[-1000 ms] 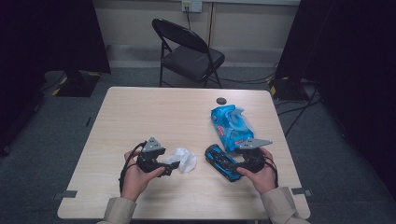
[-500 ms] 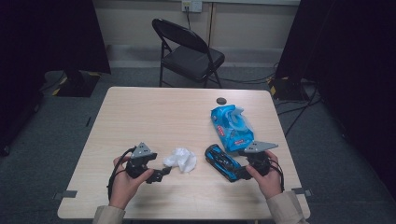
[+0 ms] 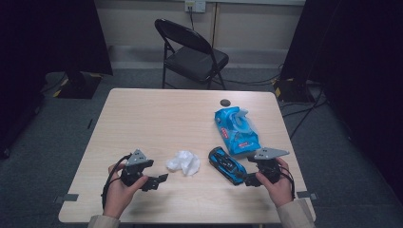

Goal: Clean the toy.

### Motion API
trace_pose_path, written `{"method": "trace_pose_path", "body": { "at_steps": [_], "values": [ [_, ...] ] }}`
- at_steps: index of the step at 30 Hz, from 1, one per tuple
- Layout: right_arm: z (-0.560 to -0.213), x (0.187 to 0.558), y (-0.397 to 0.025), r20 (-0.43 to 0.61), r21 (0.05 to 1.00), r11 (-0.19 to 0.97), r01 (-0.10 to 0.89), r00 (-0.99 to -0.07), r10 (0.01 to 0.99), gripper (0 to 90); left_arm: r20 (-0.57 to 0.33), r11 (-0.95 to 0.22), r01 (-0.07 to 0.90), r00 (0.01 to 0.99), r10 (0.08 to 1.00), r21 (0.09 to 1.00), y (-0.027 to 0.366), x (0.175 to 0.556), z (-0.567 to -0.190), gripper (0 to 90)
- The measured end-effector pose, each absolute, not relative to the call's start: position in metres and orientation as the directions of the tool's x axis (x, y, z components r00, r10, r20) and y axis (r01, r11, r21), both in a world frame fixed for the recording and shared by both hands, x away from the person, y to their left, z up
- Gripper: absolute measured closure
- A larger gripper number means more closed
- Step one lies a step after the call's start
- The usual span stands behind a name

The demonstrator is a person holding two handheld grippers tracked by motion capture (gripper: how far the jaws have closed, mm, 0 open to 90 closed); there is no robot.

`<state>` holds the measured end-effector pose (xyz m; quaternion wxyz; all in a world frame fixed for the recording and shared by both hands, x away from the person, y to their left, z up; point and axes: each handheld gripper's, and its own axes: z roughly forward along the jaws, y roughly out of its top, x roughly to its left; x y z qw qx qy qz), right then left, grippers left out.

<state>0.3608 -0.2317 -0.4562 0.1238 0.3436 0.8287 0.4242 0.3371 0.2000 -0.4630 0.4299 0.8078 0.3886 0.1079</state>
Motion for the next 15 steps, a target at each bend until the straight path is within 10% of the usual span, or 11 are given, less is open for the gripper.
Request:
{"method": "trace_pose_path", "body": {
  "at_steps": [15],
  "values": [
    [-0.467,0.351,-0.259,0.104,0.787,0.37,0.493,-0.697,0.709,16.6,-0.157,-0.326,0.54,0.665,0.73,0.776,0.214,0.331,-0.47,17.4]
  ]
}}
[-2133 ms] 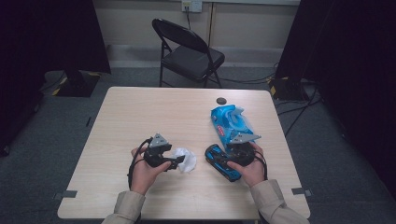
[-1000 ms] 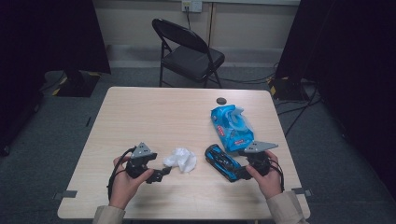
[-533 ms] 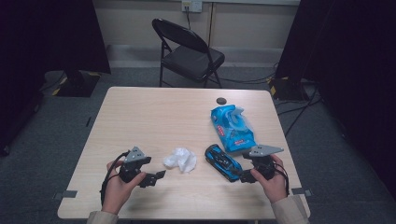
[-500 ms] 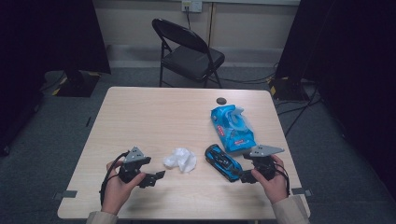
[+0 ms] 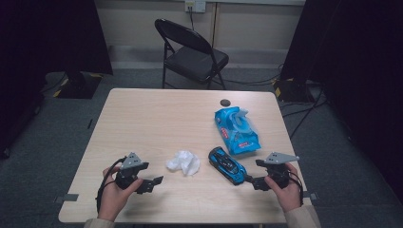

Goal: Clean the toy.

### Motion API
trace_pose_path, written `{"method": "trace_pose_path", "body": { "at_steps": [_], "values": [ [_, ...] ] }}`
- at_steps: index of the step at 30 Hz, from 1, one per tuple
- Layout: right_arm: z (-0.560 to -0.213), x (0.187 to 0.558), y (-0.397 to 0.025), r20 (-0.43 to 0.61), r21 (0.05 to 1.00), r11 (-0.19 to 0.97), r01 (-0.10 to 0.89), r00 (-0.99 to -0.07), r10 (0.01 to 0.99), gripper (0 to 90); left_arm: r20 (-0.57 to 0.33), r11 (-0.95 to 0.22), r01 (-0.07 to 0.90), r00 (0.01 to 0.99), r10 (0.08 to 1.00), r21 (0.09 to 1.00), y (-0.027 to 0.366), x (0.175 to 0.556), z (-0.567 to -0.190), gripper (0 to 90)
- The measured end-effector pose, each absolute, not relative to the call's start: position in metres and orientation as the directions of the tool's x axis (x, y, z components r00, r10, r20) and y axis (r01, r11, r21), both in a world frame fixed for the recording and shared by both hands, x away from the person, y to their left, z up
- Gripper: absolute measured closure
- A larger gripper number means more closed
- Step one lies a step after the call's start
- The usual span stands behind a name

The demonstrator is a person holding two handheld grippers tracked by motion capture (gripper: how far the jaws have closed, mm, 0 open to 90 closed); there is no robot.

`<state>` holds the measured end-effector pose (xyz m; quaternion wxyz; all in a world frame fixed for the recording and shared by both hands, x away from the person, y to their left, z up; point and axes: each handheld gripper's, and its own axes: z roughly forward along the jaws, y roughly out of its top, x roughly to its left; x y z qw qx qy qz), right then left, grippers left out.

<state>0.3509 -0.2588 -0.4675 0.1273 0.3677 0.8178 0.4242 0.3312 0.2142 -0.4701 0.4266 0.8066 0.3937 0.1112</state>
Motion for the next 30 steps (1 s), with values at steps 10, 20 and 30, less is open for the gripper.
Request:
{"method": "trace_pose_path", "body": {
  "at_steps": [10,20,30],
  "values": [
    [-0.475,0.346,-0.271,0.102,0.776,0.374,0.508,-0.687,0.72,16.6,-0.175,-0.305,0.55,0.654,0.736,0.777,0.226,0.326,-0.477,17.0],
    [-0.483,0.343,-0.279,0.104,0.766,0.376,0.521,-0.678,0.728,16.5,-0.171,-0.304,0.555,0.646,0.744,0.775,0.237,0.323,-0.479,17.2],
    [-0.488,0.341,-0.282,0.1,0.761,0.38,0.526,-0.675,0.731,16.5,-0.169,-0.304,0.558,0.641,0.749,0.772,0.246,0.32,-0.482,17.1]
  ]
}}
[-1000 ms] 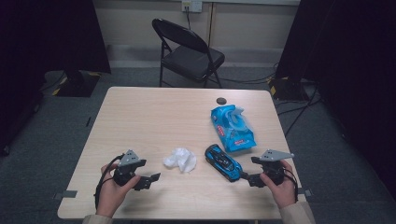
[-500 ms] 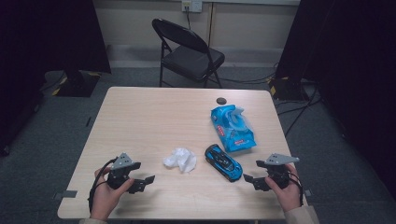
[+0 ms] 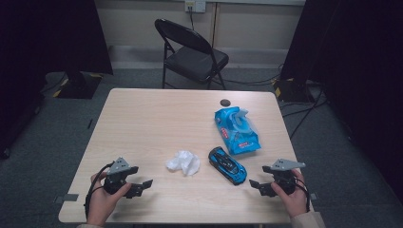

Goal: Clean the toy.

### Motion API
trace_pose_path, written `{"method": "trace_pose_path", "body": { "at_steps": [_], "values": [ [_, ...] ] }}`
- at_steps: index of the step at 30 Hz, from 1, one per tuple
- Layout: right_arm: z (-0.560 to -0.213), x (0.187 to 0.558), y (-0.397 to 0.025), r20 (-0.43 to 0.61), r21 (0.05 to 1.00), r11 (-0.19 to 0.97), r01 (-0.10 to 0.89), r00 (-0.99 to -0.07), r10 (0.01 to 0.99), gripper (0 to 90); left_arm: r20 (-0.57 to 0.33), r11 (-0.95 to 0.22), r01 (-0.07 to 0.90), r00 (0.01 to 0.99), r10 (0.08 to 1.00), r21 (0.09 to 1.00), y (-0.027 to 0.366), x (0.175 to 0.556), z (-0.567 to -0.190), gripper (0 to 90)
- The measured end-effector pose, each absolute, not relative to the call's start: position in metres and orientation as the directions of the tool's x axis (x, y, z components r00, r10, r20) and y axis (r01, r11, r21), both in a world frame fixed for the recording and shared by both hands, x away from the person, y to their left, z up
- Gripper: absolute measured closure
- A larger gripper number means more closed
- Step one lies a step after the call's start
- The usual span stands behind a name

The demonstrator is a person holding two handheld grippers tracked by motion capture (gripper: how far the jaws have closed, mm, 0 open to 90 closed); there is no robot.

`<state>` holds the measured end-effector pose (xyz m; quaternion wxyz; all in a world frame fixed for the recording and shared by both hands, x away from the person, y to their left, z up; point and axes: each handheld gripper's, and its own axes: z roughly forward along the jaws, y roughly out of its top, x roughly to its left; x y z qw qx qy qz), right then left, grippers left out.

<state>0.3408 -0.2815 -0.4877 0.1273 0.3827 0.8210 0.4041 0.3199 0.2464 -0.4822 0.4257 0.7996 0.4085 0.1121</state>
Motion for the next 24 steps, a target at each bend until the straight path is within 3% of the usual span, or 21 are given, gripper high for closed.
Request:
{"method": "trace_pose_path", "body": {
  "at_steps": [24],
  "values": [
    [-0.501,0.338,-0.295,0.087,0.74,0.386,0.551,-0.648,0.757,17.0,-0.158,-0.309,0.577,0.619,0.769,0.756,0.266,0.319,-0.494,17.2]
  ]
}}
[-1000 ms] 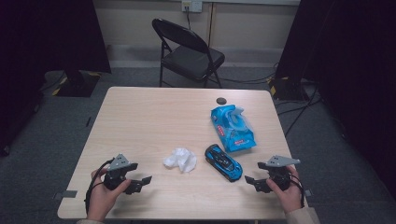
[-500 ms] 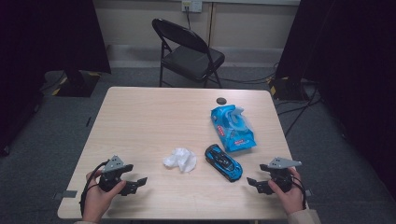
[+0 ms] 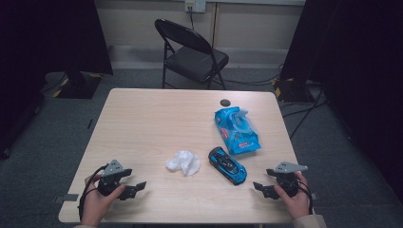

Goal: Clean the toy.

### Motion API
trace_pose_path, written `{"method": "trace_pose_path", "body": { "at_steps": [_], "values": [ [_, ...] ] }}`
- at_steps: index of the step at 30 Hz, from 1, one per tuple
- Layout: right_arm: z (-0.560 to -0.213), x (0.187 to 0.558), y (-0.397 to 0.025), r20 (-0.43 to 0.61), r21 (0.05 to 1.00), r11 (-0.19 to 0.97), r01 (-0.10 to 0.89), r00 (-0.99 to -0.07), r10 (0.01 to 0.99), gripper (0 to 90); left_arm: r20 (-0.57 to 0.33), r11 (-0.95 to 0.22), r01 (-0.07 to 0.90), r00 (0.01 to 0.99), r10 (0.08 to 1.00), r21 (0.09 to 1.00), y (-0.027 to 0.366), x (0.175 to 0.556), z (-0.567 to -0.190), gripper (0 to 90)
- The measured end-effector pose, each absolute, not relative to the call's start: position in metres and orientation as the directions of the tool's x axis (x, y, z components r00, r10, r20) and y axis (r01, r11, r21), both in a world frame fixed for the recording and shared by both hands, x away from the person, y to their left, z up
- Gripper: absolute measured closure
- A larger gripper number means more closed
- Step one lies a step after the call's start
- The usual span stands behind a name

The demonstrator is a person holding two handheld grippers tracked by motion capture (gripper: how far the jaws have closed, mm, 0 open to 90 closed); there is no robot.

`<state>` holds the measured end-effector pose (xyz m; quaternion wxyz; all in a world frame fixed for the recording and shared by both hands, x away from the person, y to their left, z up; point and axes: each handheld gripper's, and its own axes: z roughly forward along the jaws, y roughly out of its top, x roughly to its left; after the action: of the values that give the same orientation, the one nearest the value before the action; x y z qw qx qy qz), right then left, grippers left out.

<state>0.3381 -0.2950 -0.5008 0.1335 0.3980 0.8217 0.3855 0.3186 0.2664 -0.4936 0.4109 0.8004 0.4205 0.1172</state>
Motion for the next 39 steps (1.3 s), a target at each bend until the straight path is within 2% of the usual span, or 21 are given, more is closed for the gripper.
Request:
{"method": "trace_pose_path", "body": {
  "at_steps": [15,27,39],
  "values": [
    [-0.506,0.337,-0.297,0.065,0.733,0.406,0.546,-0.651,0.756,17.3,-0.149,-0.315,0.583,0.611,0.777,0.749,0.275,0.317,-0.495,17.3],
    [-0.508,0.334,-0.293,0.009,0.735,0.444,0.513,-0.662,0.75,16.7,-0.133,-0.327,0.578,0.613,0.778,0.748,0.283,0.315,-0.495,17.4],
    [-0.508,0.333,-0.294,0.008,0.734,0.446,0.513,-0.662,0.749,16.7,-0.117,-0.339,0.583,0.606,0.787,0.738,0.291,0.312,-0.499,17.5]
  ]
}}
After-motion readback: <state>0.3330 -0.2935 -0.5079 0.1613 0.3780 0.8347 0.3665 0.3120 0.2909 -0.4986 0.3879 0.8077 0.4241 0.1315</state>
